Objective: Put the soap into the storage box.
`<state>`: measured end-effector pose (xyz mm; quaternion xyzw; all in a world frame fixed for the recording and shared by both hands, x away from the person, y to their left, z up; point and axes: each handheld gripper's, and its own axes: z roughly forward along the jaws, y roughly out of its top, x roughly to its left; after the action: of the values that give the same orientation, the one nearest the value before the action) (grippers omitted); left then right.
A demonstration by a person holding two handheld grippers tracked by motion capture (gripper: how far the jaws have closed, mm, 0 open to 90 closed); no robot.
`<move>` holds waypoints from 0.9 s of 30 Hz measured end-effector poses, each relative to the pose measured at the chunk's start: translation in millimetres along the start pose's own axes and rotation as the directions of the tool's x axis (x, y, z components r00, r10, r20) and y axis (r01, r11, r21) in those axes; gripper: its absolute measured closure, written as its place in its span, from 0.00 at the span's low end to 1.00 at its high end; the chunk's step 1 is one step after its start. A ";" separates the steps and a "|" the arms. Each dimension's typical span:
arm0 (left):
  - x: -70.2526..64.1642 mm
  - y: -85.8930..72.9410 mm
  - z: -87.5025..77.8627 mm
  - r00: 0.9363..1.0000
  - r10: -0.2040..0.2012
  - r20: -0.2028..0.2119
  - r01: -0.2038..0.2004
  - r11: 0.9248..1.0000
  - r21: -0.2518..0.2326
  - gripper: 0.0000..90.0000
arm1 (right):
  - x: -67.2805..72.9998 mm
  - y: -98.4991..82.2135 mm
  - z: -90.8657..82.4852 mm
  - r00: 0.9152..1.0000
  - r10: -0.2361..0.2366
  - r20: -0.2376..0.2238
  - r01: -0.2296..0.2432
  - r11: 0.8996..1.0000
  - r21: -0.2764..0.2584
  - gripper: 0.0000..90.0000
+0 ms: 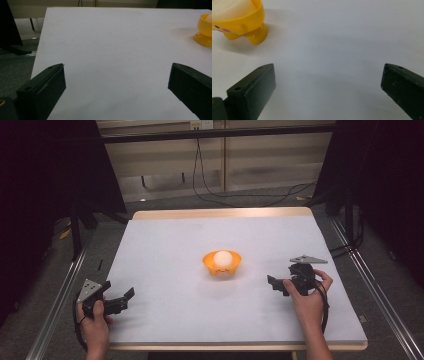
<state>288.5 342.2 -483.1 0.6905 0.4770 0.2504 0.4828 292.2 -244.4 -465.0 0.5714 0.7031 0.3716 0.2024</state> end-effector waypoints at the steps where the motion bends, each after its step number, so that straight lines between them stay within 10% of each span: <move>1: 0.1 0.0 0.0 1.000 0.000 0.003 0.000 1.000 -0.001 0.01 | -2.6 -2.3 -1.3 1.000 0.003 0.002 -0.003 1.000 -0.001 0.00; 27: -0.9 -0.2 -0.1 1.000 0.004 -0.003 -0.004 1.000 -0.005 0.01 | -71.2 -44.9 -52.5 0.991 0.072 0.111 -0.067 0.997 -0.047 0.00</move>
<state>288.0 341.5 -483.1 0.6899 0.4757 0.2534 0.4833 244.5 -330.8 -475.2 0.6112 0.6619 0.3607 0.2410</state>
